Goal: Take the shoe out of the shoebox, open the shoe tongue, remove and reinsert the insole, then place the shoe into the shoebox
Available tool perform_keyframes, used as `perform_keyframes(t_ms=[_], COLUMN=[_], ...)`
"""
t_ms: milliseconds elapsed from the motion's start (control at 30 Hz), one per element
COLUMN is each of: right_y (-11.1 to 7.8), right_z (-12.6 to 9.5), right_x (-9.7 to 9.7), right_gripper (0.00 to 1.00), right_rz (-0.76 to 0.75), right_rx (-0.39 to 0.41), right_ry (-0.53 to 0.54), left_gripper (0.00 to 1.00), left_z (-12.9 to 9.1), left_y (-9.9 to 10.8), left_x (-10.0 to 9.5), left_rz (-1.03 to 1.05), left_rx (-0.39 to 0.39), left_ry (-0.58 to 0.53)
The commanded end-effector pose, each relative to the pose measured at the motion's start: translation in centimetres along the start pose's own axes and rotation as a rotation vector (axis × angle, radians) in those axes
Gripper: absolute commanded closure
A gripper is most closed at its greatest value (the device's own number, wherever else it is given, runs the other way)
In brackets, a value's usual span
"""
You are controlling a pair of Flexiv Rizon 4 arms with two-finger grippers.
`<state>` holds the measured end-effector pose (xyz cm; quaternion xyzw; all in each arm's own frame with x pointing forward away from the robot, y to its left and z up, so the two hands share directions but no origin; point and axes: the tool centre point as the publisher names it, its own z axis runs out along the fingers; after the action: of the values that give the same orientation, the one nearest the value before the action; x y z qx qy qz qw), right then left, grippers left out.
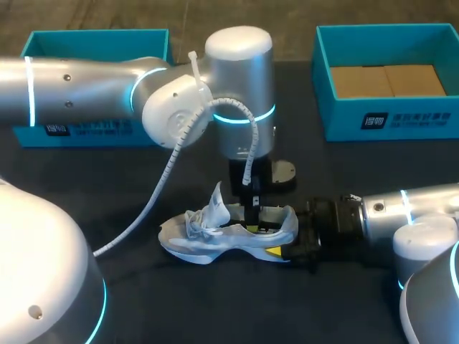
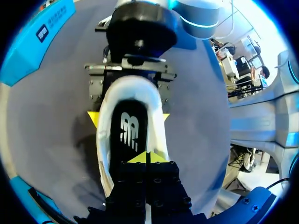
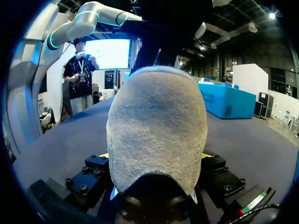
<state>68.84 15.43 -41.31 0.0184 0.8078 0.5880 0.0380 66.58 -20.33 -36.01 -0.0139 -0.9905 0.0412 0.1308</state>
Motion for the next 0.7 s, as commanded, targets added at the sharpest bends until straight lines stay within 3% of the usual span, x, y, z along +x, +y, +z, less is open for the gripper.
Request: perform_keyframes(t_ms=[33,467,700], right_y=[0.1,0.1,0.1], right_z=[0.1,0.1,0.1], right_x=[0.0,0.0,0.0], right_gripper=[1.0,1.0,1.0], right_rz=[0.0,0.0,0.0], right_rx=[0.005,0.005,0.005], right_ry=[0.0,0.0,0.0], left_gripper=[1.0,1.0,1.0], left_z=[0.6,1.3,2.2], left_y=[1.1,3.5,3.6], left_x=[-0.3,0.2,0.6], left_rz=[-0.011,-0.009,0.014], left_rx=[0.016,0.008,-0.024], left_ry=[0.014,0.032,0.043])
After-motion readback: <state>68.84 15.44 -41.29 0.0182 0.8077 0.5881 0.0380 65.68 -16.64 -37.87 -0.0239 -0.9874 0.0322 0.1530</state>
